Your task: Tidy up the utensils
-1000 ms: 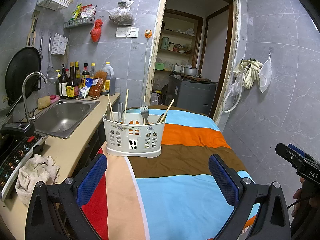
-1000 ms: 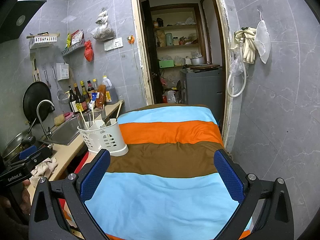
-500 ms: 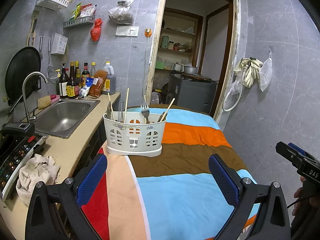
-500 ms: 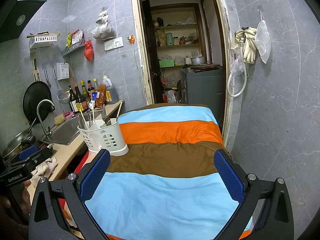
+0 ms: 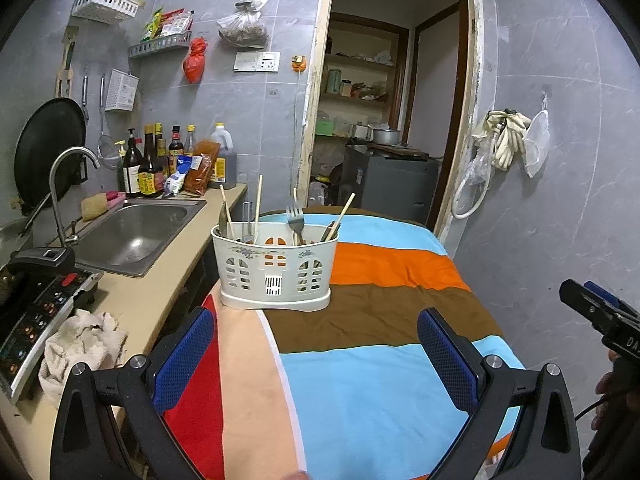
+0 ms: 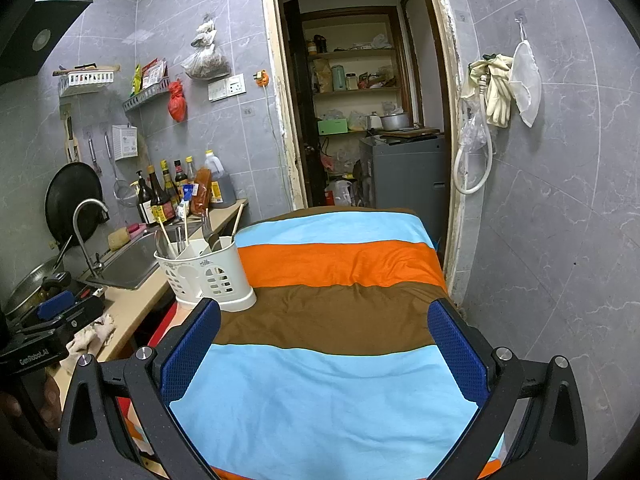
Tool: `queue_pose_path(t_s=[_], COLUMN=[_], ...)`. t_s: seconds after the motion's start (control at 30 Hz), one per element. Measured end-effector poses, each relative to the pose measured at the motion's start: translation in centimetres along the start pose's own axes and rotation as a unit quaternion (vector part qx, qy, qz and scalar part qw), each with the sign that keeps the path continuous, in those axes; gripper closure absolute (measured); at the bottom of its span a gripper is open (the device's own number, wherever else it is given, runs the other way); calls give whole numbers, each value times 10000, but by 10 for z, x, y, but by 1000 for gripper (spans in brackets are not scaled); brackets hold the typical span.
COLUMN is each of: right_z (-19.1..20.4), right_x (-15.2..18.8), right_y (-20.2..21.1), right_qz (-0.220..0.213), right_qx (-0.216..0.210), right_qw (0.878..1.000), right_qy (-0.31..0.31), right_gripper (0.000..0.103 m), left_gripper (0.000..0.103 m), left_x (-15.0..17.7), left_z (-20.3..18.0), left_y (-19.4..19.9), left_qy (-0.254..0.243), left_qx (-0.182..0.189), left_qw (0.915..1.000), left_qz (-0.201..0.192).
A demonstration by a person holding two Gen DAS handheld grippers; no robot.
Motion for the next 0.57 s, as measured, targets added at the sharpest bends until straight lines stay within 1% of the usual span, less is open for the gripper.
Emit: queue_pose_path(t_s=[0.33, 0.57], right_z=[0, -1], right_x=[-1, 7], right_y=[0, -1], right_qz=[15, 105], right_qx=[-4, -11], right_qw=[10000, 9999], right_qy=[4, 6], right_gripper=[1, 1], left_gripper=[1, 1], left_x=[-2, -3], left_z=[3, 7], left_y=[-3, -12], left_qy=[-7, 9], left_qx=[-108, -94], left_qw=[9999, 9999], left_qz=[39, 131])
Point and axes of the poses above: each gripper's, at about its wrist camera, not at the fingertips, and y roughly against the way its jaws point, z to its left, x to its underside, the point moved 8 cm from there along -y, roughly the way its jaws point, and after that the axes turned 4 degrees about y, right-handed, at the moved point
